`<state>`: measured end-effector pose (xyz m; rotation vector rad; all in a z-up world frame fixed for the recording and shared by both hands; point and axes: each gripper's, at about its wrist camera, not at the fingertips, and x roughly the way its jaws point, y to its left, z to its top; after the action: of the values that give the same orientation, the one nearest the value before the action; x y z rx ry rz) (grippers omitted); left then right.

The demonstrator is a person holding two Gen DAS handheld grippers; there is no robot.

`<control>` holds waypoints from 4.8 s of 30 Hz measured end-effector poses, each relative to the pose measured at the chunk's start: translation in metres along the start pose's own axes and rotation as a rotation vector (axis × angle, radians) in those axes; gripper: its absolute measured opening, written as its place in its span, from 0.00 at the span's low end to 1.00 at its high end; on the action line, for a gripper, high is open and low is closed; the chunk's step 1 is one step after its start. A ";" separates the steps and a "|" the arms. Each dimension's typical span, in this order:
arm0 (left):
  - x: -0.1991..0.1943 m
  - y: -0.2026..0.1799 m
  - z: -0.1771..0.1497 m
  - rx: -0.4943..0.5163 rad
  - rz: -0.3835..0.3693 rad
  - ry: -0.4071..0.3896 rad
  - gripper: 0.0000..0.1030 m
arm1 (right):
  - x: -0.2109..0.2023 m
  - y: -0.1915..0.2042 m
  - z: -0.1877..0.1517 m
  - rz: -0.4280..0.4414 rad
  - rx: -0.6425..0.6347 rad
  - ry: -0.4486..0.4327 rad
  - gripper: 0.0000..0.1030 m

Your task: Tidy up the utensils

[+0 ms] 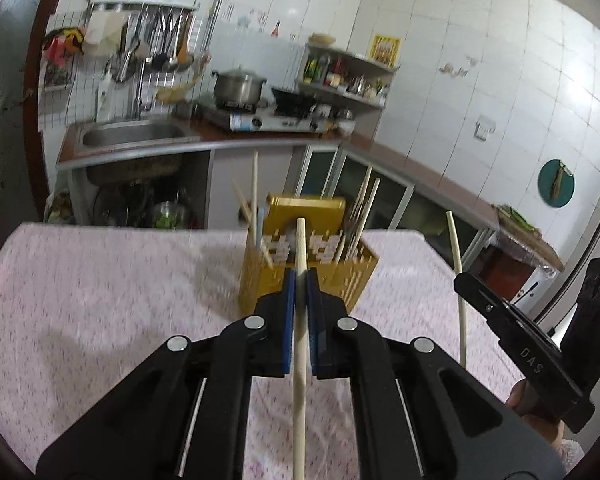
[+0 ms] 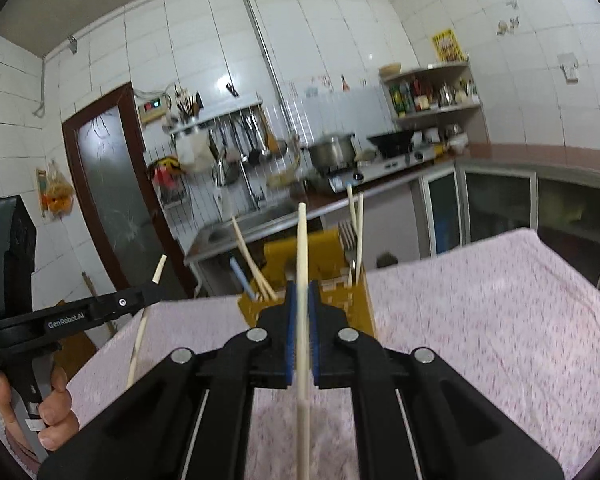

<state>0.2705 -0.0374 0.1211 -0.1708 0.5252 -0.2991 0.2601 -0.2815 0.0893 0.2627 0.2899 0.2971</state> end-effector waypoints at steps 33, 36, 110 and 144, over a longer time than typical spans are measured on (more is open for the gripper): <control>0.062 -0.010 0.070 0.100 -0.055 -0.288 0.04 | 0.066 -0.001 0.042 0.023 -0.107 -0.355 0.06; 0.068 -0.007 0.068 0.095 -0.047 -0.280 0.04 | 0.082 -0.006 0.045 -0.005 -0.083 -0.296 0.06; -0.031 0.028 -0.032 0.095 0.174 -0.232 0.95 | -0.001 0.008 -0.024 -0.201 -0.210 -0.059 0.93; -0.068 0.008 -0.171 0.174 0.305 -0.222 0.95 | -0.098 0.039 -0.124 -0.322 -0.245 -0.103 0.96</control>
<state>0.1283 -0.0225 0.0056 0.0461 0.2973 -0.0264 0.1218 -0.2513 0.0095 -0.0125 0.1879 -0.0006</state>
